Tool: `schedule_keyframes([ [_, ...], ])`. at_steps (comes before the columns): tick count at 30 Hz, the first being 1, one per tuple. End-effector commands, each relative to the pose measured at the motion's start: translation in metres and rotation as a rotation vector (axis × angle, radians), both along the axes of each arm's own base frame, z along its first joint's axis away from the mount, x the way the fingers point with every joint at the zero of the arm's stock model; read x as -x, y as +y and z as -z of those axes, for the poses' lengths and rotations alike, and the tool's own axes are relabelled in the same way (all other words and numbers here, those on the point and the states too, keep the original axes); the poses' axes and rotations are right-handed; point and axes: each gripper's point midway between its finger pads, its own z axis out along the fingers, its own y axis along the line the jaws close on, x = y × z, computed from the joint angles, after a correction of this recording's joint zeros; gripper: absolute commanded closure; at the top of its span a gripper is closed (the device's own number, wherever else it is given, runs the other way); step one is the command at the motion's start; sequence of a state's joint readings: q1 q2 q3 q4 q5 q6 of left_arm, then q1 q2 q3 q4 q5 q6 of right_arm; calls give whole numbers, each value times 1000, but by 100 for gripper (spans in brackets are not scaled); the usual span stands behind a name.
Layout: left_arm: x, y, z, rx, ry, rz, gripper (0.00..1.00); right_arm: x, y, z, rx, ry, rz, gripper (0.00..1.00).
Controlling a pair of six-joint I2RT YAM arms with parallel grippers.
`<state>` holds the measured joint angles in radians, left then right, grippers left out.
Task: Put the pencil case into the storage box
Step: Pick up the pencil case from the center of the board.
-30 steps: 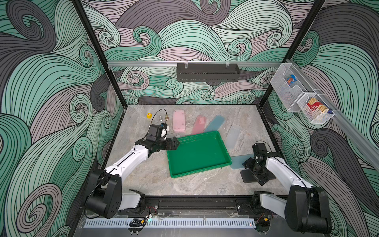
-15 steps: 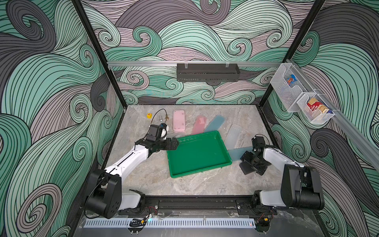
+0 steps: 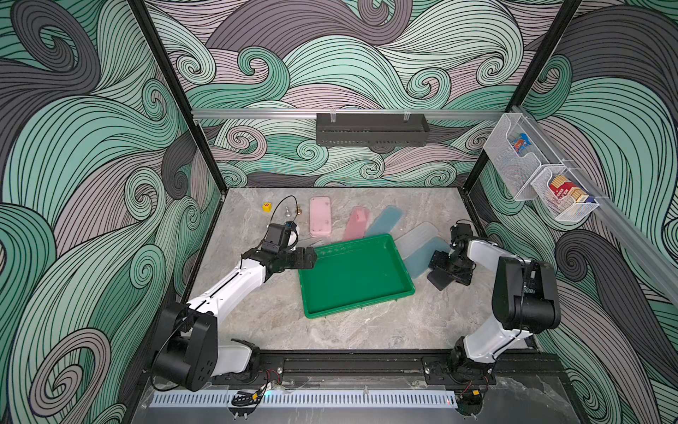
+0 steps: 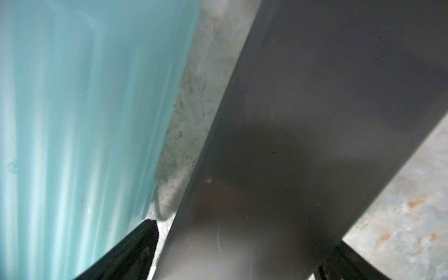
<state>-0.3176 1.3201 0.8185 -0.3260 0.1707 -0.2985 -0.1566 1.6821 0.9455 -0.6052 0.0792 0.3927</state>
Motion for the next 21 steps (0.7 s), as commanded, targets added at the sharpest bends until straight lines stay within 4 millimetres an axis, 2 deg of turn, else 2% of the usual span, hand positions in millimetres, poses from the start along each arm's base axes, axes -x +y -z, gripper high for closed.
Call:
schedule_keyframes([
  [1, 5, 4, 2, -32, 1, 1, 1, 0, 6, 10, -74, 0, -35, 10],
  [5, 5, 4, 3, -36, 8, 2, 1, -4, -1, 4, -67, -25, -34, 27],
  [11, 8, 5, 4, -38, 10, 5, 1, -6, 4, 2, -113, -55, -46, 32],
  [16, 9, 5, 5, -34, 12, 2, 1, -4, 4, -7, -111, -92, -49, 42],
  [21, 9, 4, 5, -30, 12, 6, 1, -2, 1, -16, -117, -128, -41, 46],
])
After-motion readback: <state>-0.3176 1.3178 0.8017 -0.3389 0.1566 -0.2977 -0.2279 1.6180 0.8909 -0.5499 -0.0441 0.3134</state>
